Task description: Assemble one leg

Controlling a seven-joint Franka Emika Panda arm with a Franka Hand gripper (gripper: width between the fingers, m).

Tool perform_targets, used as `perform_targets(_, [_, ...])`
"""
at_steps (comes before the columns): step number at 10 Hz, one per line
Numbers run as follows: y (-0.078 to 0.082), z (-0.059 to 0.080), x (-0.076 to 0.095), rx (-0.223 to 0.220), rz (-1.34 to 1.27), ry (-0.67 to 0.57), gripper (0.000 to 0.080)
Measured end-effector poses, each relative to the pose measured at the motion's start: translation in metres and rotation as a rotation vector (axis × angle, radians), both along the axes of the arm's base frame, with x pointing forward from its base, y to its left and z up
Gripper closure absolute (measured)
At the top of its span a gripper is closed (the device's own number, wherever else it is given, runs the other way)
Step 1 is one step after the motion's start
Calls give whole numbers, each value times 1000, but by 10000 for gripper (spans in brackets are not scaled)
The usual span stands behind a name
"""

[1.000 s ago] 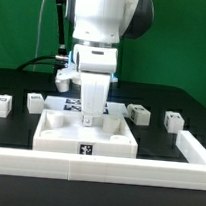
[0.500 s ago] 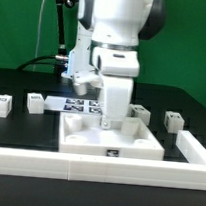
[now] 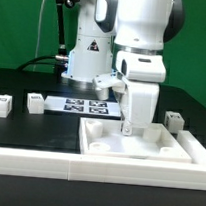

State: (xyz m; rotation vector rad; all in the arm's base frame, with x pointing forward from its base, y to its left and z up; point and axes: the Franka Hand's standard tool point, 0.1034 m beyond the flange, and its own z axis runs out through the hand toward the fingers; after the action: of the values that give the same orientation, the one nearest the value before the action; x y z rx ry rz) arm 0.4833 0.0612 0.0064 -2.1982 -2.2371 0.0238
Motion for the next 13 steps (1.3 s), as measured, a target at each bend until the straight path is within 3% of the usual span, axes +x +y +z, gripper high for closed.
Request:
perform_targets(2, [8,0,5,2,-33,-6,741])
perform_targets(7, [8,0,5,0,-33,-2,741])
perform_targets(9, [8,0,5,0,-34,-2,394])
perform_targets(10, [7,0,5,0,-34,-2,394])
perform_targets(11, [7,0,5,0,-34,-2,227])
perform_targets(12, [7,0,5,0,-35,-2,227])
perform_targets(13, [7,0,5,-1,-35,-2,163])
